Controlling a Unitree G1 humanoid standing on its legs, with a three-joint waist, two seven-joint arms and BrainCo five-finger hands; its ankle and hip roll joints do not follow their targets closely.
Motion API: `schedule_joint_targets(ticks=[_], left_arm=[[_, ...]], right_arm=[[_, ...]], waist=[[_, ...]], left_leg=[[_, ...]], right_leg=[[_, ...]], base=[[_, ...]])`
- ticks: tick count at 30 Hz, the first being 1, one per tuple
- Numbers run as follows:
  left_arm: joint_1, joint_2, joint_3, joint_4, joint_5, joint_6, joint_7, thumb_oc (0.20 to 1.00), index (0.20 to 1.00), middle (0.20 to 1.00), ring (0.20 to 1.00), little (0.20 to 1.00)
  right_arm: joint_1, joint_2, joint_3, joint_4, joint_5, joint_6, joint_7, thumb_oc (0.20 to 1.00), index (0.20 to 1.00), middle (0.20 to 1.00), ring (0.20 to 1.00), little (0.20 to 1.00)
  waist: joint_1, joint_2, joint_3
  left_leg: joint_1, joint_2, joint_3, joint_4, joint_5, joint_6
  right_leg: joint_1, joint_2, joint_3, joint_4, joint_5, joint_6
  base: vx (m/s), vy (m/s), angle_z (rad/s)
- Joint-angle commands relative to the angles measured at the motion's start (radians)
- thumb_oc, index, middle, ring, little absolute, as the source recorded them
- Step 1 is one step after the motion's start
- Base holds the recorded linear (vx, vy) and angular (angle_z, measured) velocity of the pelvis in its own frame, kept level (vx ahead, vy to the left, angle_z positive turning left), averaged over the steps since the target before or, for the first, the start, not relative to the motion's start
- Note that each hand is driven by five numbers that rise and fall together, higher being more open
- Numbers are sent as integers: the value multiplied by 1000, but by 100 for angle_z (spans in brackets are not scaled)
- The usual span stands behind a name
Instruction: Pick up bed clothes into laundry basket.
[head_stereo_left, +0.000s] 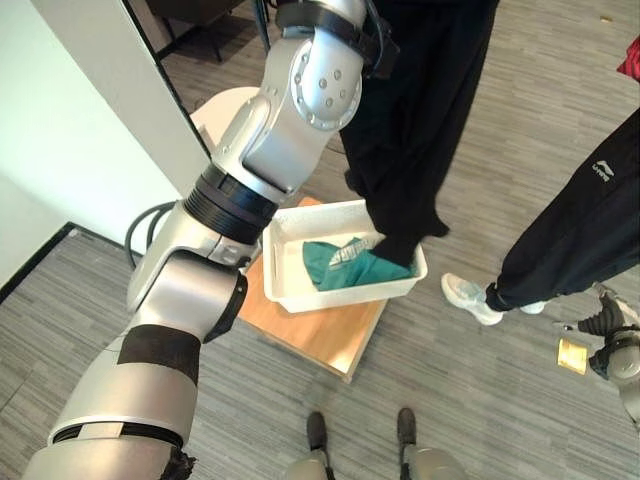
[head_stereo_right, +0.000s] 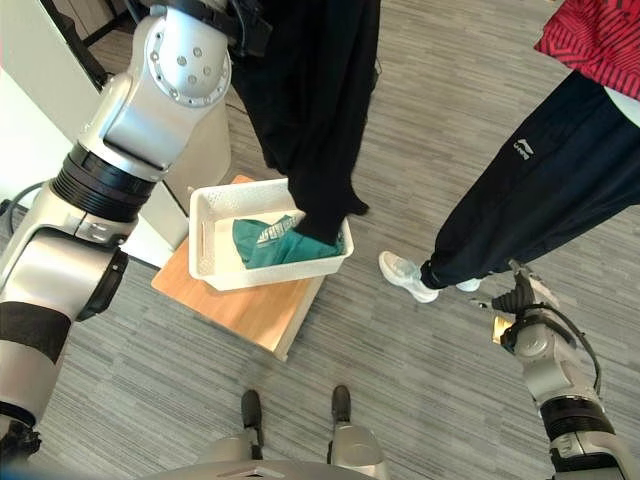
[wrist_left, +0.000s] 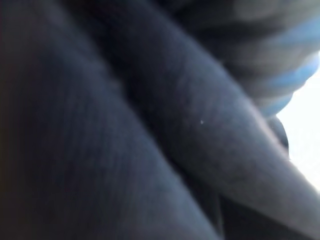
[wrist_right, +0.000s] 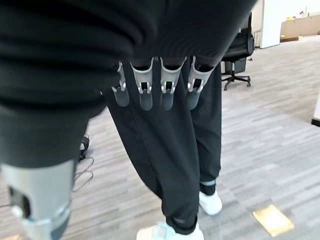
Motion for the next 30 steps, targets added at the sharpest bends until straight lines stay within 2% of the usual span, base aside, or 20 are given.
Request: schedule_joint_targets(ticks=[1, 3, 5, 7, 8, 9, 11, 12, 15, 16, 17, 18, 19, 25, 30], left_arm=[[-212, -45, -27, 131, -3, -11, 42, 200, 200, 200, 200, 200], [-205, -59, -36, 133, 0, -10, 44, 200, 200, 200, 200, 200], [-191, -82, -52, 143, 17, -4, 47, 200, 200, 200, 200, 200], [-175, -107, -96, 201, 52, 10, 51, 200, 200, 200, 200, 200], [-180, -106, -99, 205, 52, 9, 54, 200, 200, 200, 200, 200], [-166, -116, -119, 250, 72, 20, 52, 200, 200, 200, 200, 200], [-153, -116, -128, 271, 82, 23, 57, 200, 200, 200, 200, 200], [-132, -124, -132, 311, 91, 35, 70, 200, 200, 200, 200, 200], [-130, -138, -144, 358, 101, 44, 74, 200, 200, 200, 200, 200], [-146, -137, -161, 392, 121, 58, 75, 200, 200, 200, 200, 200], [-149, -137, -164, 396, 121, 57, 77, 253, 253, 253, 253, 253], [-163, -128, -170, 414, 132, 64, 81, 827, 827, 827, 827, 827], [-181, -124, -177, 433, 139, 70, 84, 1000, 1000, 1000, 1000, 1000], [-266, -100, -211, 486, 174, 90, 93, 1000, 1000, 1000, 1000, 1000], [-292, -93, -242, 489, 196, 97, 92, 1000, 1000, 1000, 1000, 1000]], right_arm=[[-10, -19, 19, 15, 29, -18, -10, 1000, 1000, 1000, 1000, 1000], [-26, -9, 36, 26, 35, -17, -17, 1000, 1000, 1000, 1000, 1000], [-71, -2, 63, 37, 43, -19, -29, 1000, 1000, 1000, 1000, 1000], [-144, 13, 108, 52, 53, -25, -51, 1000, 1000, 1000, 1000, 1000], [-152, 16, 112, 57, 54, -27, -53, 1000, 1000, 1000, 1000, 1000], [-167, 28, 132, 53, 51, -33, -61, 1000, 1000, 1000, 1000, 1000], [-167, 40, 141, 52, 50, -42, -71, 1000, 1000, 1000, 1000, 1000], [-151, 66, 153, 57, 56, -51, -77, 1000, 1000, 1000, 1000, 1000], [-148, 91, 171, 82, 62, -62, -82, 1000, 1000, 1000, 1000, 1000], [-141, 110, 188, 94, 69, -71, -81, 1000, 1000, 1000, 1000, 1000], [-143, 113, 188, 97, 70, -73, -82, 1000, 1000, 1000, 1000, 1000], [-140, 119, 196, 102, 73, -78, -81, 1000, 1000, 1000, 1000, 1000], [-131, 128, 204, 103, 77, -86, -77, 1000, 1000, 1000, 1000, 1000], [-98, 172, 240, 119, 111, -125, -59, 1000, 1000, 1000, 1000, 1000], [-113, 194, 275, 167, 136, -130, -49, 1000, 1000, 1000, 1000, 1000]], waist=[[35, -5, -19], [36, -14, 0], [36, -30, 48], [32, -60, 124], [31, -62, 123], [22, -85, 157], [17, -100, 166], [10, -119, 186], [4, -137, 197], [-2, -153, 206], [-2, -156, 205], [-4, -160, 206], [-7, -168, 207], [-8, -190, 202], [12, -204, 194]], left_leg=[[64, 61, 5, 5, -74, -46], [51, 61, -1, 5, -69, -45], [20, 61, -7, 5, -56, -43], [-34, 73, -11, 5, -33, -42], [-38, 73, -11, 5, -31, -43], [-62, 84, -5, 5, -20, -46], [-81, 93, 4, 5, -12, -49], [-101, 106, 6, 5, -6, -53], [-126, 114, 5, 5, 2, -56], [-140, 121, 6, 5, 5, -57], [-143, 121, 6, 5, 6, -57], [-144, 125, 9, 5, 6, -58], [-146, 127, 9, 5, 6, -59], [-135, 136, 1, 5, 0, -62], [-126, 146, -16, 5, -3, -68]], right_leg=[[22, -48, -62, 13, -54, 112], [13, -47, -62, 13, -51, 112], [-14, -44, -61, 13, -42, 111], [-68, -37, -57, 13, -23, 107], [-72, -36, -56, 13, -21, 107], [-96, -28, -51, 13, -11, 106], [-116, -24, -49, 13, -6, 108], [-136, -20, -47, 13, -3, 108], [-163, -14, -44, 13, 1, 108], [-177, -10, -42, 13, 4, 109], [-180, -10, -42, 13, 4, 109], [-184, -8, -43, 13, 5, 110], [-187, -7, -41, 13, 7, 110], [-180, 2, -49, 13, 4, 104], [-163, 7, -65, 13, -2, 102]], base=[[0, 0, 0], [-94, -12, 2], [-224, -31, 4], [-290, -59, 1], [-255, -75, -3], [-142, -40, -9], [-113, -33, -13], [-57, -28, -10], [-50, -27, -4], [-58, -36, -2], [-44, -27, -3], [-18, -15, -8], [-17, -22, -15], [-8, -24, -6], [4, -59, 10]])
